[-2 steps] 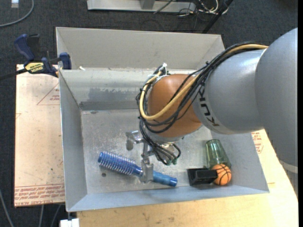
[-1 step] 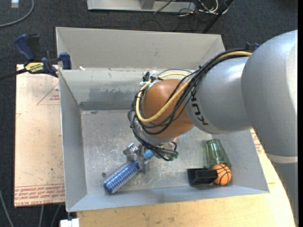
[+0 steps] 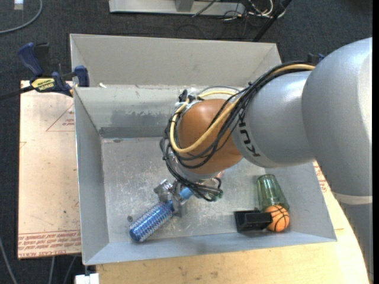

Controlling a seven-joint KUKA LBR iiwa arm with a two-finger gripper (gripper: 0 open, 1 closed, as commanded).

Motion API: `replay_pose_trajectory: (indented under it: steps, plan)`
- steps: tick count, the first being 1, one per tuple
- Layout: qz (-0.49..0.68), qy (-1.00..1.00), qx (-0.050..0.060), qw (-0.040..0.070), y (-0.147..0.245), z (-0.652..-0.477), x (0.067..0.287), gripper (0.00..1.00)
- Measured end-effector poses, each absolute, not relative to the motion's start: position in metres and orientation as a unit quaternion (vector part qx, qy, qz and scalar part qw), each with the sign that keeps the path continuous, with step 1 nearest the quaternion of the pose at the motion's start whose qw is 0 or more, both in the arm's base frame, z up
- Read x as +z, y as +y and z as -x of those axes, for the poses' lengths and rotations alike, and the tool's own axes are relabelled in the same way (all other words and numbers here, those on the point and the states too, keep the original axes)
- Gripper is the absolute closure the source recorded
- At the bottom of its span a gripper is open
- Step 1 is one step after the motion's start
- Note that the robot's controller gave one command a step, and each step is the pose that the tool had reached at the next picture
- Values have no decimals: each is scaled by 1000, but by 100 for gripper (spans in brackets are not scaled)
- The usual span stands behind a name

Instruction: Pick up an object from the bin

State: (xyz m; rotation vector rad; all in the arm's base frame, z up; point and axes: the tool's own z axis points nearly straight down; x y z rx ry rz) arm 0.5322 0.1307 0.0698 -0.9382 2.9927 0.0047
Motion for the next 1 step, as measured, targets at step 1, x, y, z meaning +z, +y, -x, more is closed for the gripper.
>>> replay_pose_trajectory:
  steps: [1]
  plan:
    - [265,964,2,2,138,-551,258,100]
